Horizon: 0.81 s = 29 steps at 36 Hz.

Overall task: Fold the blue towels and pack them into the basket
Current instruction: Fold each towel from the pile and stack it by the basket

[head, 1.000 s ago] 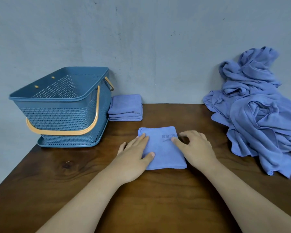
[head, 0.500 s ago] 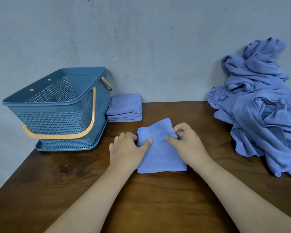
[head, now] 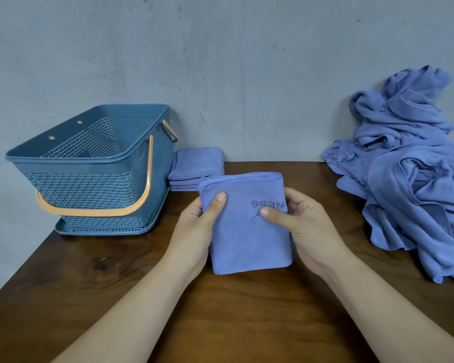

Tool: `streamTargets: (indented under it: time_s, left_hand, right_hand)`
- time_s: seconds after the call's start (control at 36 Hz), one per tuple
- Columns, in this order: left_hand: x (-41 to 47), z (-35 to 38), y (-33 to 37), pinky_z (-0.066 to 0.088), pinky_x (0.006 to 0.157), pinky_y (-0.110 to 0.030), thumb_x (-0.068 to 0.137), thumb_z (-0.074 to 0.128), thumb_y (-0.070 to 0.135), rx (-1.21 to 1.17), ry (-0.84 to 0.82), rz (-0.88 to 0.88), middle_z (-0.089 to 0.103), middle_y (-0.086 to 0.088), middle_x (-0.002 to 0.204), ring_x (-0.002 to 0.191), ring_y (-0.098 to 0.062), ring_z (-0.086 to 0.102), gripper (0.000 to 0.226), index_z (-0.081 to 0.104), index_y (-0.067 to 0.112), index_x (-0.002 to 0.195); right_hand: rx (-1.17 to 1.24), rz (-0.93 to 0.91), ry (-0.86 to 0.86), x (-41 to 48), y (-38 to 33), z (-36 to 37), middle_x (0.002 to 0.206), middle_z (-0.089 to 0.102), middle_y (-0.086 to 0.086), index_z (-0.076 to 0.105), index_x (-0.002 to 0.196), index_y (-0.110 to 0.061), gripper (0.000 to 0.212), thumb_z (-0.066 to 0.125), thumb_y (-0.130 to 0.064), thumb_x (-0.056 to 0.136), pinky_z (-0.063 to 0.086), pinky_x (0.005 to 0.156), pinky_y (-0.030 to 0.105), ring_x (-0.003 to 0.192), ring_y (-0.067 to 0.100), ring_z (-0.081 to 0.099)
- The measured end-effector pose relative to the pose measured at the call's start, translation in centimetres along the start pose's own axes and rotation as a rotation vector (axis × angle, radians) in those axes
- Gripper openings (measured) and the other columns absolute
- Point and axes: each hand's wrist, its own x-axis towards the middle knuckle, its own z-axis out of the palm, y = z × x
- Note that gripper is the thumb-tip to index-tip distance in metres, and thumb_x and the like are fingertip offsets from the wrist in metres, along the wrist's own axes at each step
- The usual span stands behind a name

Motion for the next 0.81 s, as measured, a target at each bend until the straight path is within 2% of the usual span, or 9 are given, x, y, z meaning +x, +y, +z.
streamTargets:
  time_s: [0.11, 0.19, 0.31, 0.42, 0.53, 0.61, 0.69, 0.75, 0.81]
  left_hand:
    - [-0.3, 0.8, 0.0, 0.049, 0.113, -0.059, 0.102, 0.066, 0.055, 0.076, 0.069, 0.057, 0.074, -0.009, 0.133, 0.127, -0.031, 0.069, 0.043, 0.074, 0.023, 0.13]
    - [-0.3, 0.9, 0.3, 0.051, 0.11, -0.059, 0.103, 0.063, 0.06, 0.136, 0.053, 0.07, 0.075, -0.005, 0.131, 0.125, -0.028, 0.071, 0.044, 0.073, 0.027, 0.131]
    - [-0.4, 1.0, 0.4, 0.053, 0.108, -0.057, 0.104, 0.06, 0.062, 0.142, 0.009, 0.079, 0.073, -0.003, 0.135, 0.127, -0.027, 0.07, 0.046, 0.069, 0.03, 0.136]
    - [-0.8, 1.3, 0.3, 0.054, 0.109, -0.044, 0.105, 0.062, 0.056, 0.125, -0.14, 0.011, 0.065, 0.003, 0.148, 0.137, -0.022, 0.062, 0.045, 0.059, 0.039, 0.147]
    - [-0.9, 1.0, -0.2, 0.066, 0.078, -0.042, 0.099, 0.079, 0.037, 0.14, -0.27, -0.035, 0.067, 0.0, 0.145, 0.129, -0.029, 0.068, 0.065, 0.045, 0.044, 0.154]
    - [-0.8, 1.2, -0.7, 0.061, 0.099, -0.042, 0.103, 0.073, 0.021, 0.125, -0.186, 0.045, 0.071, -0.005, 0.14, 0.13, -0.028, 0.068, 0.053, 0.051, 0.03, 0.151]
    - [-0.5, 1.1, -0.9, 0.058, 0.103, -0.039, 0.106, 0.066, 0.021, 0.157, -0.092, 0.102, 0.074, -0.004, 0.133, 0.125, -0.026, 0.071, 0.039, 0.058, 0.03, 0.143]
    - [-0.3, 0.9, -0.9, 0.059, 0.102, -0.038, 0.105, 0.065, 0.024, 0.157, -0.053, 0.124, 0.075, -0.004, 0.131, 0.123, -0.025, 0.072, 0.034, 0.062, 0.033, 0.138]
    - [-0.2, 0.7, -0.8, 0.059, 0.101, -0.038, 0.104, 0.064, 0.027, 0.151, -0.019, 0.142, 0.076, -0.004, 0.13, 0.122, -0.026, 0.072, 0.031, 0.065, 0.035, 0.134]
  right_hand:
    - [0.041, 0.117, -0.059, -0.3, -0.2, 0.3, 0.135, 0.071, 0.013, 0.073, 0.132, -0.015, 0.038, 0.076, -0.033, 0.098, 0.057, 0.105, 0.049, 0.126, 0.034, 0.068]
    - [0.081, 0.122, -0.032, -0.3, -0.3, 0.5, 0.134, 0.072, 0.013, 0.073, 0.131, -0.015, 0.038, 0.073, -0.038, 0.1, 0.059, 0.1, 0.047, 0.124, 0.033, 0.069]
    - [0.061, 0.073, 0.091, -0.3, -0.2, 0.9, 0.126, 0.075, 0.014, 0.076, 0.122, -0.013, 0.033, 0.074, -0.037, 0.099, 0.06, 0.099, 0.051, 0.118, 0.035, 0.073]
    - [-0.038, 0.001, 0.235, 0.0, -0.2, 0.9, 0.118, 0.079, 0.009, 0.077, 0.115, -0.02, 0.025, 0.072, -0.04, 0.1, 0.061, 0.096, 0.056, 0.109, 0.031, 0.076]
    - [-0.147, -0.04, 0.371, 0.3, -0.4, 0.0, 0.111, 0.08, 0.003, 0.076, 0.11, -0.024, 0.024, 0.07, -0.045, 0.101, 0.061, 0.095, 0.059, 0.104, 0.026, 0.077]
    - [-0.23, -0.007, 0.367, 0.5, -0.1, -0.4, 0.107, 0.08, -0.002, 0.075, 0.105, -0.028, 0.026, 0.067, -0.052, 0.1, 0.061, 0.095, 0.058, 0.101, 0.021, 0.078]
    - [-0.229, -0.017, 0.313, 0.6, 0.4, -0.4, 0.116, 0.076, -0.014, 0.069, 0.12, -0.041, 0.023, 0.066, -0.053, 0.1, 0.062, 0.095, 0.042, 0.109, 0.007, 0.074]
    - [-0.152, -0.071, 0.24, 0.5, 0.4, -0.3, 0.125, 0.071, -0.026, 0.05, 0.144, -0.054, 0.049, 0.069, -0.043, 0.101, 0.06, 0.089, 0.019, 0.116, -0.005, 0.068]
    - [-0.122, -0.117, 0.134, 0.4, 0.4, -0.4, 0.133, 0.071, -0.016, 0.041, 0.151, -0.056, 0.066, 0.071, -0.023, 0.102, 0.057, 0.093, 0.017, 0.122, 0.004, 0.068]
